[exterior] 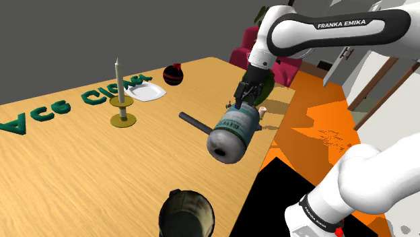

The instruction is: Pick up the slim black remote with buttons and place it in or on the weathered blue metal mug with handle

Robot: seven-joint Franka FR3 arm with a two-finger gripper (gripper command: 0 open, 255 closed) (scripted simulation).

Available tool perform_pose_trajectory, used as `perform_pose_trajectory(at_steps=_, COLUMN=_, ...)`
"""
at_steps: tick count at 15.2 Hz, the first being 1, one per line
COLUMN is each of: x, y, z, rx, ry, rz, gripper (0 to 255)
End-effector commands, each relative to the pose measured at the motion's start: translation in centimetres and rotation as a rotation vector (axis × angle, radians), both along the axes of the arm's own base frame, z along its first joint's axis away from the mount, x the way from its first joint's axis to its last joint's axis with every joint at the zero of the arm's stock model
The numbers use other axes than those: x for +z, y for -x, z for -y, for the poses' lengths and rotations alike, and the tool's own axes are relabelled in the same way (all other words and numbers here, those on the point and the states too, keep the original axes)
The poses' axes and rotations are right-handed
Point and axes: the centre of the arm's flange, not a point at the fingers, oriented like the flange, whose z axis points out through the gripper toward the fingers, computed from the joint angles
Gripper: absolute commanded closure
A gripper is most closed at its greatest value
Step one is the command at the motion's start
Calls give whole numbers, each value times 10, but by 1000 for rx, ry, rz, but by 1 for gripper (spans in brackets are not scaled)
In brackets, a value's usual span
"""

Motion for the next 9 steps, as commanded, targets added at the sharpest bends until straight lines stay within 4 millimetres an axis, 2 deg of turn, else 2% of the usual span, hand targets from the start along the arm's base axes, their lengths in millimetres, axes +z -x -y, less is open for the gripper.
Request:
perform_pose_trajectory(at_steps=1, x=-36, y=-17, z=-5, rx=23, ry=4, rz=-31, gripper=0)
perform_pose_trajectory(at_steps=9, x=-93, y=-90, z=-43, rx=124, ry=12, rz=24, gripper=0)
